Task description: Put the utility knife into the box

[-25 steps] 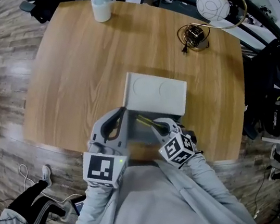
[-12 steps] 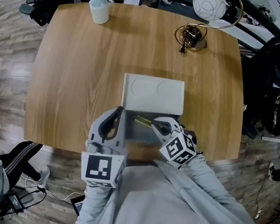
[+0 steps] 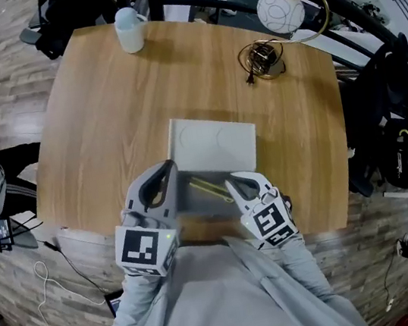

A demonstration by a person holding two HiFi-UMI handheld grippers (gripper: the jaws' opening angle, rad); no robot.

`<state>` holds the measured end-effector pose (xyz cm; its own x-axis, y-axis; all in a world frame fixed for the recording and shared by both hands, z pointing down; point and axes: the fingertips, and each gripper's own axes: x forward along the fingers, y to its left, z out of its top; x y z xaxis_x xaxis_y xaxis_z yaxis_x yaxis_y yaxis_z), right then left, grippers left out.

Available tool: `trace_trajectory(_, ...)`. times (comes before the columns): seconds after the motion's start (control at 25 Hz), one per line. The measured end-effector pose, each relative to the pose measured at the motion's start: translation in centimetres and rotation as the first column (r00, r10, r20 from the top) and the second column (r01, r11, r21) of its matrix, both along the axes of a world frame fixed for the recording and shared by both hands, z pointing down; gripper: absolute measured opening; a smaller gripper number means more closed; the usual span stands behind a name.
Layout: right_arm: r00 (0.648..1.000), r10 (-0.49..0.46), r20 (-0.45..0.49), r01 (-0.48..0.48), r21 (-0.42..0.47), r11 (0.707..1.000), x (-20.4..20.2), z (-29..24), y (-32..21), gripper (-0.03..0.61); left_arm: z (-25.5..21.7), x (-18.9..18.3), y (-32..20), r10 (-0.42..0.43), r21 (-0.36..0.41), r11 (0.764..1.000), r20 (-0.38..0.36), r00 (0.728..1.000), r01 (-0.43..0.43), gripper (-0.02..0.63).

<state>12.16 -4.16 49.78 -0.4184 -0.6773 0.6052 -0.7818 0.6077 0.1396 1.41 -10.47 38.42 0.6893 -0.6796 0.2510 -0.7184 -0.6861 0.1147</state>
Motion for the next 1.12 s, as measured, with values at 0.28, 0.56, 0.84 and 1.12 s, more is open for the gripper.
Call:
trace_trajectory(0.28, 0.979, 0.154, 0.131, -0.168, 0.099, 0.981, 3.3, -5.2, -0.4, 0.034, -1.3, 1.4, 0.1, 0.037, 0.029, 0.999, -0.008, 0.999, -0.037, 0.021)
trace_trajectory(0.56, 0.925, 0.271, 0.266, -0.333, 0.220, 0.917, 6.6, -11.0, 0.0, 0.034, -2.0, 2.5, 0.3, 0.075, 0.043, 0.996, -0.016, 0.997, -0.074, 0.021)
trace_trajectory(0.84, 0.853, 0.350, 0.388, -0.474, 0.292, 0.831, 9.1, -15.1, 1.4, 0.031, -2.5, 3.3, 0.6, 0.100, 0.054, 0.994, -0.026, 0.995, -0.098, 0.021)
trace_trajectory(1.12, 0.780, 0.387, 0.491, -0.564, 0.286, 0.774, 10.7, -16.3, 2.8, 0.022, -2.9, 3.6, 0.7, 0.118, 0.064, 0.991, -0.029, 0.993, -0.116, 0.021)
